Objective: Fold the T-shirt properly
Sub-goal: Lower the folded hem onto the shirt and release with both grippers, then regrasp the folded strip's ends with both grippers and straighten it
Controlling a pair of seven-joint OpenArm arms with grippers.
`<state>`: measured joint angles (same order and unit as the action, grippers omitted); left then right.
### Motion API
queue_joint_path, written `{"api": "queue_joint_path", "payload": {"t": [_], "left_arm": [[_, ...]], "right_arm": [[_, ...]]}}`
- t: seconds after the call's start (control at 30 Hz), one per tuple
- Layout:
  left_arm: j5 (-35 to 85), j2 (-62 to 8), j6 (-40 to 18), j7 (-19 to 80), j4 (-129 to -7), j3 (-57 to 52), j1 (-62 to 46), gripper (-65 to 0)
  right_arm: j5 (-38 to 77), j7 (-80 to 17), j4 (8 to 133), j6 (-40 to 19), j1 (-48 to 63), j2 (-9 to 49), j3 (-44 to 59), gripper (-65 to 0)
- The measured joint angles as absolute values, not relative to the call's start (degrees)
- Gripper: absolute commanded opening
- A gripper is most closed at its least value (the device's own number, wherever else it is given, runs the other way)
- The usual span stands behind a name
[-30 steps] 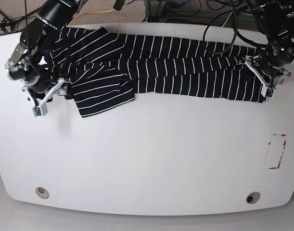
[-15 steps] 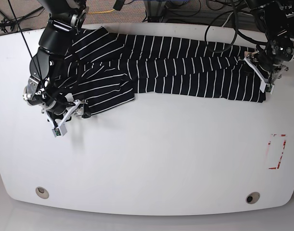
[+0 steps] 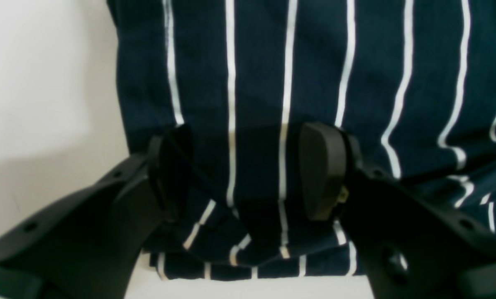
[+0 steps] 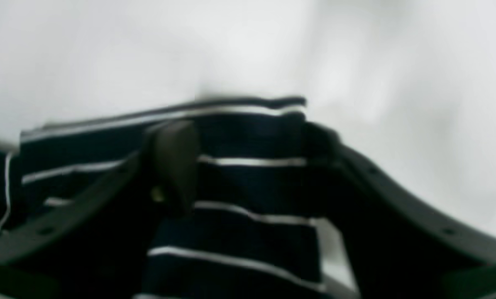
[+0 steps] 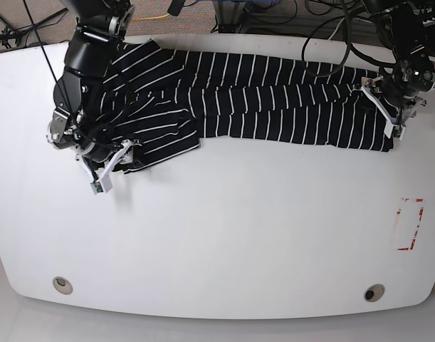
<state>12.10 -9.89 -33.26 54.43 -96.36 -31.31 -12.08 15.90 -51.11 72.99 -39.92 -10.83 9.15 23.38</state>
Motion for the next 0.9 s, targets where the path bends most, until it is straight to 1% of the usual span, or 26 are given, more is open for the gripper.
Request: {"api": "queue_joint_path", "payload": {"t": [0.13,0.3,0.37,0.47,0.57,0.67,0.77,0.9], "left_arm": [[12.1,-9.91,-33.26,54.43,-96.36,-31.18,-12.08,-27.1],[11.9,-10.09,-33.26,54.46,-96.36,-29.67,-12.08,-27.1],[11.64,-10.24,-33.26,54.43,-96.33,-28.47,-12.1,-27.1],[9.23,-10.59,-33.28,54.39,-96.33,-27.53,-12.05,-27.1],[8.45,-10.83,-33.28,54.37,-96.29,-27.16,-12.12,-27.1],[8.43,-10.81,-33.26,54.33,-95.98,-26.98,-12.01,-27.1],[9.06,-10.87,-33.26,53.08,-94.67,-26.94,-11.88,-27.1],[10.2,-11.18,-33.28,52.51,-93.06,-26.94,-11.31,-27.1]], "right_arm": [[15.59,-52.99,76.71,-39.92,-8.71,7.77,21.63,-65.0],[15.27,-54.33,81.43,-39.92,-7.4,7.11,24.29,-65.0],[15.49,-55.81,86.61,-40.05,-6.0,7.31,25.45,-65.0],[15.4,-61.93,97.32,-39.9,-3.55,7.31,27.94,-65.0],[15.73,-67.4,105.36,-39.94,-0.38,7.27,29.98,-65.0],[16.75,-70.22,111.39,-40.12,3.7,6.92,32.4,-65.0],[16.27,-73.67,112.77,-40.07,6.17,7.01,34.44,-65.0],[16.78,-74.37,112.88,-40.1,9.02,6.83,38.09,-65.0]]}}
